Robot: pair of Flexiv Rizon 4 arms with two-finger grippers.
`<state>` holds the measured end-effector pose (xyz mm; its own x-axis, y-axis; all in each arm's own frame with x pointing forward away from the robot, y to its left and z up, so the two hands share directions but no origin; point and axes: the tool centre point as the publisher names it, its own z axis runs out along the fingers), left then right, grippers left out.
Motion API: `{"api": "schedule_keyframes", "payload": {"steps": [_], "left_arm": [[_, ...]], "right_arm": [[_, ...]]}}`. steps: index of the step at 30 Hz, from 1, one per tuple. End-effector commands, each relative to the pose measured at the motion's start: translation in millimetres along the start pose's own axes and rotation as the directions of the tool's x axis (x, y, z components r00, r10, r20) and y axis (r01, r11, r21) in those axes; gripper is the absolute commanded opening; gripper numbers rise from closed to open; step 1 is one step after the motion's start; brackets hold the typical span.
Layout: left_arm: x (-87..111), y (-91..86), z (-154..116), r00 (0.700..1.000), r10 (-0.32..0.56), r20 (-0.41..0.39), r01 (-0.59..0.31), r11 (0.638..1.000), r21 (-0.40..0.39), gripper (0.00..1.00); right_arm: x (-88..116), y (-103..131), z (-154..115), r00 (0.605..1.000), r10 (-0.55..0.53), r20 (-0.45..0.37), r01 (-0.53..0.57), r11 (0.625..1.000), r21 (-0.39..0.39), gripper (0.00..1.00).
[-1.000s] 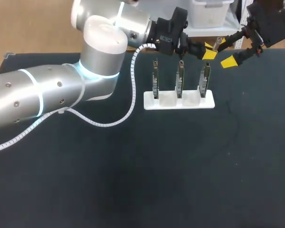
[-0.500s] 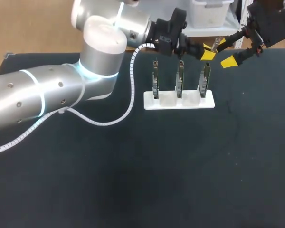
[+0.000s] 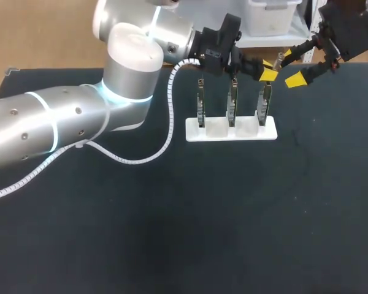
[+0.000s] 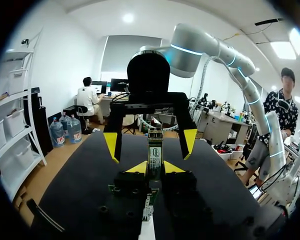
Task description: Pick up the optical module with the left hand, and insert it into the network port with the right hand.
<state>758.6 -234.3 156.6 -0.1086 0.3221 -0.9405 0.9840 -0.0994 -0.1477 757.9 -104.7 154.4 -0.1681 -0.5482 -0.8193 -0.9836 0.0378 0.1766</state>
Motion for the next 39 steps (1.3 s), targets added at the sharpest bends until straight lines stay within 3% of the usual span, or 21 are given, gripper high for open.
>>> {"api": "schedule_keyframes", "payload": {"steps": [1, 39], "left_arm": [[0.0, 4.6, 1.9, 1.000, 0.001, -0.009, -0.001, 1.000, 0.012, 0.00], [2.6, 11.5, -1.9, 1.000, -0.010, -0.015, 0.010, 1.000, 0.001, 0.00]], "right_arm": [[-0.2, 0.2, 0.3, 1.000, 0.000, 0.000, 0.000, 1.000, 0.001, 1.00], [-0.2, 0.2, 0.3, 1.000, 0.000, 0.000, 0.000, 1.000, 0.001, 1.00]]}}
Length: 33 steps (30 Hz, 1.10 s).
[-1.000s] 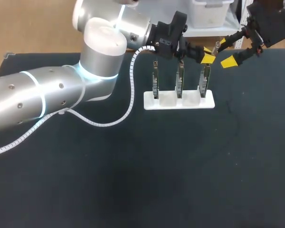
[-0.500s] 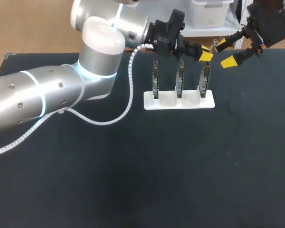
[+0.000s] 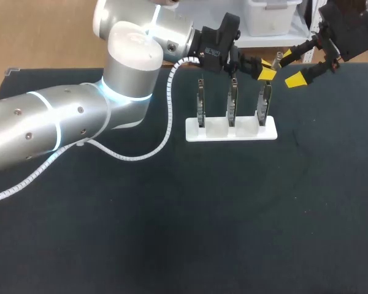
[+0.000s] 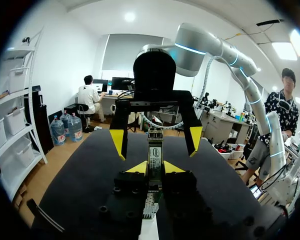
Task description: Pick up the optical module with the left hand, and insert it into the network port with the right hand.
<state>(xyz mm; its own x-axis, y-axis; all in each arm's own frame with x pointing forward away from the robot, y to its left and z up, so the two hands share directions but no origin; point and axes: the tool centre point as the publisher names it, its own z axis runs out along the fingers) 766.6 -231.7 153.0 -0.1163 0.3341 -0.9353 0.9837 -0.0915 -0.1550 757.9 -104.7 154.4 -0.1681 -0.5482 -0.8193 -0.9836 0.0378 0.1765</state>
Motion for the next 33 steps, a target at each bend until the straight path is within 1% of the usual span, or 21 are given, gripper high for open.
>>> {"api": "schedule_keyframes", "payload": {"steps": [1, 10, 15, 19, 24, 33], "left_arm": [[-0.7, 3.3, 1, 1.000, -0.001, -0.004, 0.001, 1.000, 0.006, 0.00], [-0.7, 3.3, 1, 1.000, -0.001, -0.004, 0.001, 1.000, 0.006, 0.00], [-0.7, 3.3, 1, 1.000, -0.001, -0.004, 0.001, 1.000, 0.006, 0.00], [-0.7, 3.3, 1, 1.000, -0.001, -0.004, 0.001, 1.000, 0.006, 0.00], [-0.7, 3.3, 1, 1.000, -0.001, -0.004, 0.001, 1.000, 0.006, 0.00], [-0.7, 3.3, 1, 1.000, -0.001, -0.004, 0.001, 1.000, 0.006, 0.00]], "right_arm": [[0, 0, 0, 1.000, 0.000, 0.000, 0.000, 1.000, 0.001, 1.00], [0, 0, 0, 1.000, 0.000, 0.000, 0.000, 1.000, 0.001, 1.00], [7, -2, -16, 1.000, 0.014, -0.015, -0.014, 0.999, 0.044, 1.00], [6, -3, -25, 1.000, 0.000, -0.009, 0.000, 0.998, 0.066, 1.00], [-4, -7, -27, 0.999, -0.039, 0.007, 0.039, 0.996, 0.082, 1.00], [-25, -10, -18, 0.994, -0.097, 0.040, 0.095, 0.995, 0.040, 1.00]]}}
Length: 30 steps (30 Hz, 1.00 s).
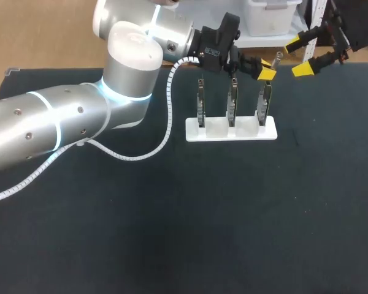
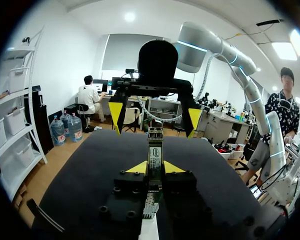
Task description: Pick up the optical module with the left hand, and insert it into the network port with the right hand.
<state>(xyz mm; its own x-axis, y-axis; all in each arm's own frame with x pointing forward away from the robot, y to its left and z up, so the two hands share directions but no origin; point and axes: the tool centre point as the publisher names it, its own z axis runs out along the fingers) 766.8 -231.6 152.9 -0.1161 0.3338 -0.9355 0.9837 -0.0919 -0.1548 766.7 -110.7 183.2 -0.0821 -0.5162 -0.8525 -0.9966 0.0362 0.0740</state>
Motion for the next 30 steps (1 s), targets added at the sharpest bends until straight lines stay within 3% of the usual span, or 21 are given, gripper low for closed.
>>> {"api": "schedule_keyframes", "payload": {"steps": [1, 30], "left_arm": [[-0.8, 3.1, 1, 1.000, -0.001, -0.004, 0.001, 1.000, 0.006, 0.00], [-0.8, 3.1, 1, 1.000, -0.001, -0.004, 0.001, 1.000, 0.006, 0.00]], "right_arm": [[-3, -6, 5, 1.000, -0.009, 0.004, 0.009, 1.000, -0.021, 1.00], [-15, -3, 19, 1.000, -0.002, 0.021, 0.003, 0.999, -0.048, 1.00]]}}
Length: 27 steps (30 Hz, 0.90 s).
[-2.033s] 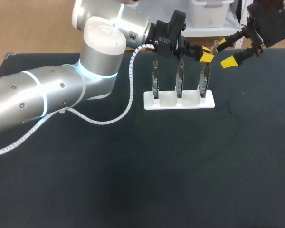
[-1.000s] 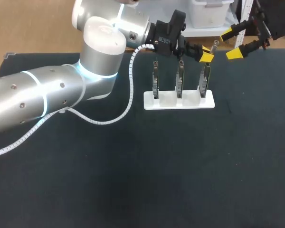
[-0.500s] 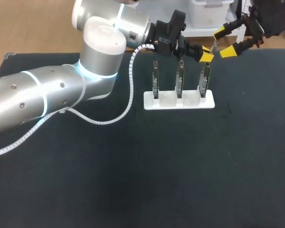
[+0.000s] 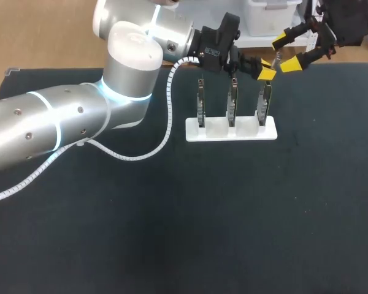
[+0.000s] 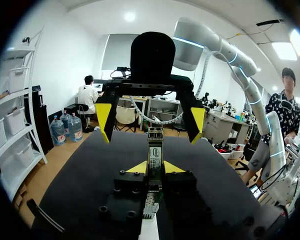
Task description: Pick up the optical module with the left hand, and insert it into the network port with the right hand.
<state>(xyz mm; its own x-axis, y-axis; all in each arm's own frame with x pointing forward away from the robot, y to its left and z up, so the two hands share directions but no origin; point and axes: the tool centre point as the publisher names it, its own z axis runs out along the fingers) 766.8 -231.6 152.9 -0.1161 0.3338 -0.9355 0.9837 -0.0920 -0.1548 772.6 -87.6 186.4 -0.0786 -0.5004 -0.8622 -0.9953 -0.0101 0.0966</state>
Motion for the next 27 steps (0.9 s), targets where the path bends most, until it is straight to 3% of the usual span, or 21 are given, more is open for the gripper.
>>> {"api": "schedule_keyframes", "payload": {"steps": [1, 27], "left_arm": [[-0.8, 3.2, 0.7, 1.000, -0.001, -0.004, 0.001, 1.000, 0.006, 0.00], [-0.8, 3.2, 0.7, 1.000, -0.001, -0.004, 0.001, 1.000, 0.006, 0.00]], "right_arm": [[0.5, 2.0, 1.3, 1.000, 0.001, 0.003, -0.001, 1.000, 0.003, 1.00], [-1.5, -0.5, 1.9, 1.000, -0.003, -0.010, 0.003, 1.000, -0.004, 1.00]]}}
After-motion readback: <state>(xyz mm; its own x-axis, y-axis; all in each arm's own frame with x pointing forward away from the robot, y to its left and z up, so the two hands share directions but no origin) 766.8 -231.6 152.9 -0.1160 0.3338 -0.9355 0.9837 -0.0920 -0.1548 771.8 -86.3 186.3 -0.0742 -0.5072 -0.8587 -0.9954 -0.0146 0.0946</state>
